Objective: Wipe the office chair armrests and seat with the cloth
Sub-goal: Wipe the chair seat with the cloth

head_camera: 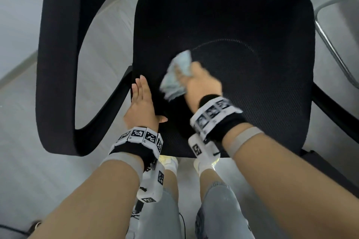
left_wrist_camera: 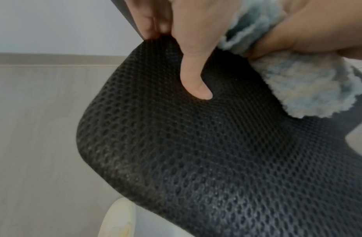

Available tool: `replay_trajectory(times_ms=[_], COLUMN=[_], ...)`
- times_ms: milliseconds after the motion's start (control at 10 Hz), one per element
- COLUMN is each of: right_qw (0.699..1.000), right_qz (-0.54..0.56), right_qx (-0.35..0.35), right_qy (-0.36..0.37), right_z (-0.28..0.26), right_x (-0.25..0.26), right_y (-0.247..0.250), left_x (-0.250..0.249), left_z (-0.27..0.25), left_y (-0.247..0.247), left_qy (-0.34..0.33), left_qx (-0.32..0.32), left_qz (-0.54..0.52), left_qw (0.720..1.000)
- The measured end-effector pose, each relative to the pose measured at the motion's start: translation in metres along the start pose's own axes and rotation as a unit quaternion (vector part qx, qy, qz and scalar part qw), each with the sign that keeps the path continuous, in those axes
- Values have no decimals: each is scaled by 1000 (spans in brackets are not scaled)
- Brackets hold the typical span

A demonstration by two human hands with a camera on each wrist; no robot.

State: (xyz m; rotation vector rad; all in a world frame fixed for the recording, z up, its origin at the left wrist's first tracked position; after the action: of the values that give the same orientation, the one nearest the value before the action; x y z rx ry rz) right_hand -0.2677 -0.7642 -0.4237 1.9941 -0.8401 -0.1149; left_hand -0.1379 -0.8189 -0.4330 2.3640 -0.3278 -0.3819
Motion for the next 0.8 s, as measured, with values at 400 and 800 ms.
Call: replay_trajectory(times_ms=[400,800], right_qw=[996,972], right_qz=[-46,122], right_qx=[-53,-102], right_qy=[-59,-173], right_z=[29,51], right_x=[-28,-61], right_y=[36,48], left_x=[2,2], left_z=[3,0], left_y=[-4,-10], left_qy=[-7,8], left_qx=[-7,-36], left_qz=[2,-1], left_qw=[1000,999])
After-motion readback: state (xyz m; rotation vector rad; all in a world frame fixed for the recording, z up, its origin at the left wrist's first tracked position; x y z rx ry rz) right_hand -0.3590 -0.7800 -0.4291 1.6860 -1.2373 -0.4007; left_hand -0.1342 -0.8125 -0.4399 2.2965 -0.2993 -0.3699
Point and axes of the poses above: each hand's wrist, its own z-axis towards the middle knuckle, its own y-axis out of the back of the hand, x = y × z, the point moved 4 cm from there along z, towards the middle knuckle, and after that the axes turned 1 degree about -z, right-handed, at the moved point
